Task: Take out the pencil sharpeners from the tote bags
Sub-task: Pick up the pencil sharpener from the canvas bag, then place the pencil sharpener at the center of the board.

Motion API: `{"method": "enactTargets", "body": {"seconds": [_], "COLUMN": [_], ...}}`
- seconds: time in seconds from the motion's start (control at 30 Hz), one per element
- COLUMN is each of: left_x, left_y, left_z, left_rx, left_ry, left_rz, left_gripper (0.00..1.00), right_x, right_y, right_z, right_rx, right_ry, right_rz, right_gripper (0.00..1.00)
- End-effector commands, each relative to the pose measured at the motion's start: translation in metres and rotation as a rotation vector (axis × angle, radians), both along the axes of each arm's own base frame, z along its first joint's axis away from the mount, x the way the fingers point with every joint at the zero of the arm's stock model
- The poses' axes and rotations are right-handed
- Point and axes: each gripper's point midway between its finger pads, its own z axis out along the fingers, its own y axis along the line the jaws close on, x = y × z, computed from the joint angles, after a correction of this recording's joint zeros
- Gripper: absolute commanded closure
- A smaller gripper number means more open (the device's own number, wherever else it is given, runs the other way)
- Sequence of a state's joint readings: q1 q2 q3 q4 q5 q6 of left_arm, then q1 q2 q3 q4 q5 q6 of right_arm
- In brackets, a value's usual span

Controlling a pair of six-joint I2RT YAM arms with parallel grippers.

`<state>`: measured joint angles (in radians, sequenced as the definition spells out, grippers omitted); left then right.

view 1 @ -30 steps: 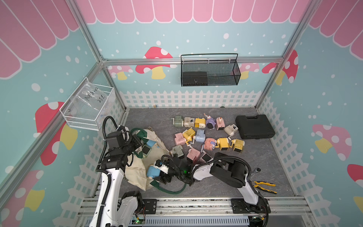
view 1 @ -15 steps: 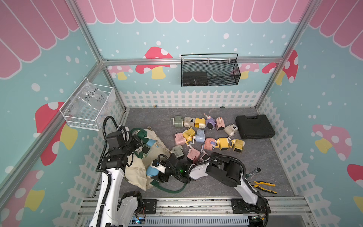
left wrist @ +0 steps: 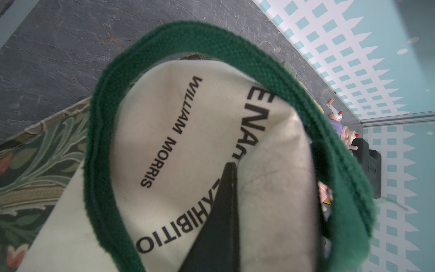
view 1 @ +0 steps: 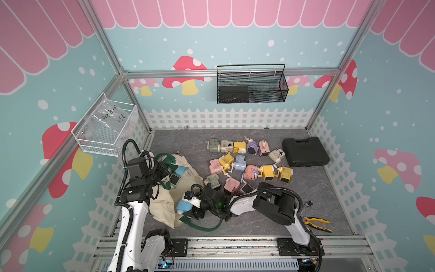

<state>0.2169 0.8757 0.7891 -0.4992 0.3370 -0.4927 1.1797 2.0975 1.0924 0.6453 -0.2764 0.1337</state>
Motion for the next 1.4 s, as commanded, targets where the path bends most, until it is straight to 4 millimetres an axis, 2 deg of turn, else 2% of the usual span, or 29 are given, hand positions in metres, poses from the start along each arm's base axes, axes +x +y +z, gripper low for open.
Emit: {"method": "enactTargets", "body": {"seconds": [0.0, 0.17, 0.3, 0.47, 0.63, 0.77, 0.97, 1.13, 1.23, 1.27, 1.37], "left_x": [-0.009, -0.009, -0.009, -0.011, -0.012, -0.012, -0.013, -0.013, -0.013, -0.012, -0.013], "left_y": [0.005, 0.007, 0.007, 0.007, 0.009, 0.009, 0.009, 0.009, 0.009, 0.008, 0.008], "left_z": [-0.020, -0.019, -0.019, -0.020, -0.017, -0.015, -0.015, -0.015, -0.015, -0.015, -0.015], "left_rx": [-0.002, -0.005, -0.014, -0.018, -0.012, -0.015, -0.015, -0.018, -0.018, -0.018, -0.019], "left_ry": [0.066, 0.066, 0.064, 0.064, 0.055, 0.047, 0.045, 0.047, 0.047, 0.047, 0.047], "left_rz": [0.024, 0.029, 0.031, 0.030, 0.037, 0.037, 0.036, 0.035, 0.035, 0.034, 0.034], "left_gripper": [1.00, 1.00, 1.00, 1.00, 1.00, 1.00, 1.00, 1.00, 1.00, 1.00, 1.00], "right_x": [-0.009, -0.017, -0.020, -0.004, 0.013, 0.042, 0.072, 0.080, 0.086, 0.086, 0.084], "right_y": [-0.005, -0.028, -0.050, -0.080, -0.128, -0.187, -0.267, -0.322, -0.362, -0.373, -0.387], "right_z": [0.044, 0.074, 0.090, 0.108, 0.138, 0.151, 0.147, 0.137, 0.124, 0.120, 0.107], "right_rx": [0.086, 0.110, 0.096, 0.057, 0.084, 0.098, 0.058, 0.027, -0.013, -0.019, -0.009], "right_ry": [-0.004, -0.015, -0.038, -0.059, -0.067, -0.065, -0.068, -0.041, -0.021, -0.007, 0.051], "right_rz": [0.031, 0.025, 0.004, -0.097, -0.223, -0.429, -0.718, -0.943, -1.131, -1.180, -1.243], "right_gripper": [0.43, 0.44, 0.44, 0.44, 0.44, 0.44, 0.41, 0.41, 0.42, 0.42, 0.43]}}
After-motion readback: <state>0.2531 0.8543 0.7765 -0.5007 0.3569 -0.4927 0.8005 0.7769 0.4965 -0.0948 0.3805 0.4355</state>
